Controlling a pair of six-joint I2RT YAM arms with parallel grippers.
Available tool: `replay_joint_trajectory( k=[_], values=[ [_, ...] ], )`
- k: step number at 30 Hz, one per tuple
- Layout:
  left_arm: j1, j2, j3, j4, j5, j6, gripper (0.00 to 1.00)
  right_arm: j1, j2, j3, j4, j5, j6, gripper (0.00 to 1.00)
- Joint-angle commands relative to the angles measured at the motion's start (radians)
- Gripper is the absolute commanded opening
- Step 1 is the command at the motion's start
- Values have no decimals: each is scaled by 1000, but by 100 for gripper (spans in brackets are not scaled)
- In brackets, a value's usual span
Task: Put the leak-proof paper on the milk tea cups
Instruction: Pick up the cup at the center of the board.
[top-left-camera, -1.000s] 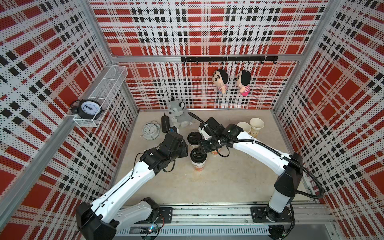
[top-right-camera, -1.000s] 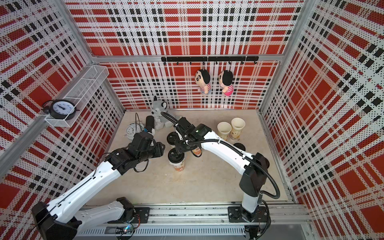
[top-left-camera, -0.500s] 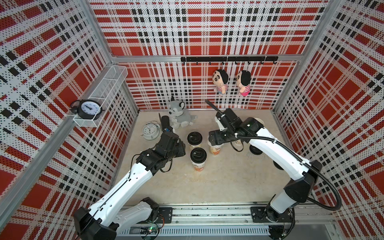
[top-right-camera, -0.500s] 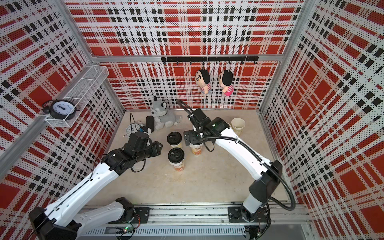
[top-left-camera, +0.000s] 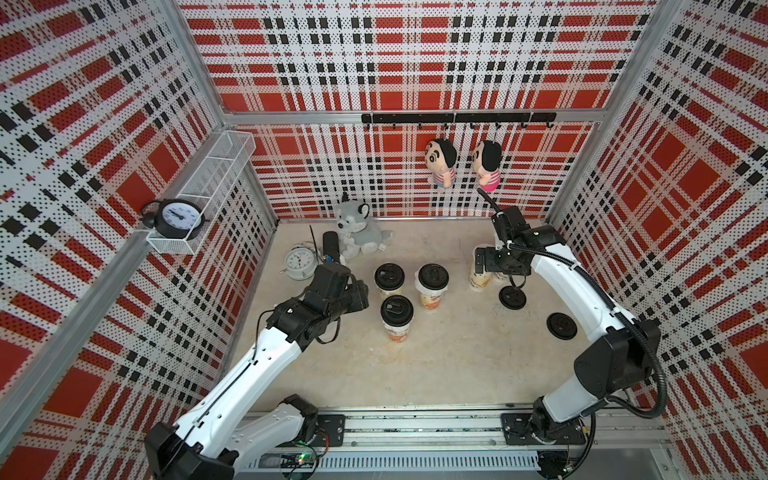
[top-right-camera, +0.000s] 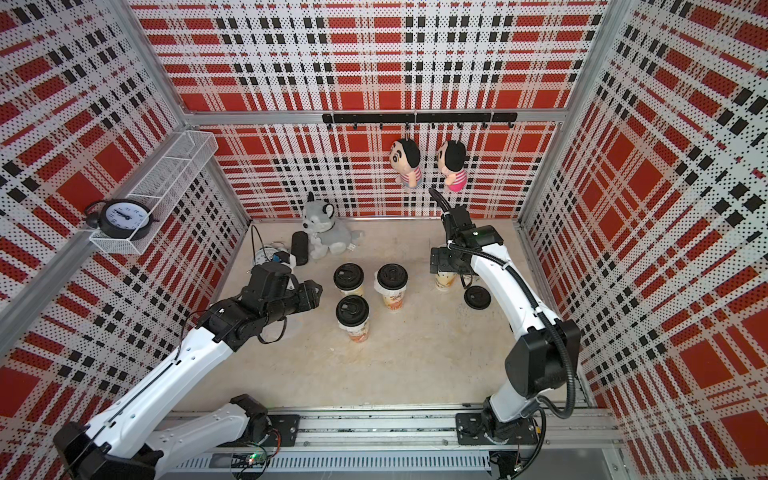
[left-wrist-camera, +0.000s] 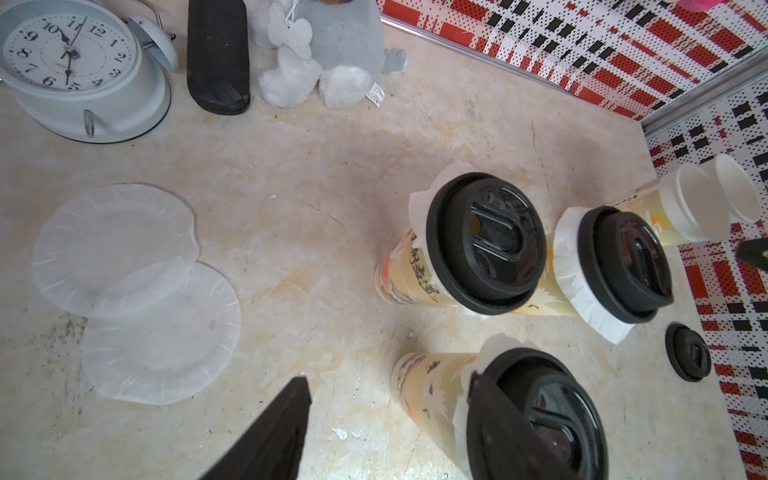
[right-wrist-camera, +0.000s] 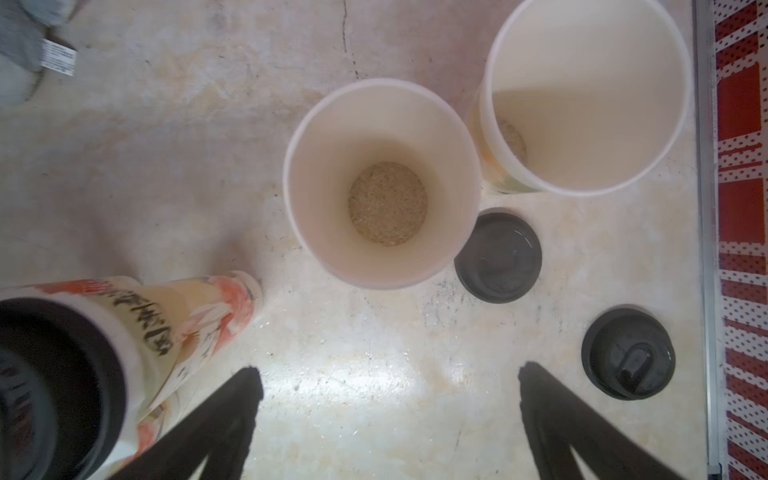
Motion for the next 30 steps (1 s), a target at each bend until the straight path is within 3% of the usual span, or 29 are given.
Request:
replay_joint_trajectory(
  k=[1,30],
  values=[
    [10,-21,-11,-5,3,8,67,-13,40,16,30,-1,-29,100],
    [11,-5,6,-28,-3,9,70,-39,278,164,118,29,-10,100]
  ],
)
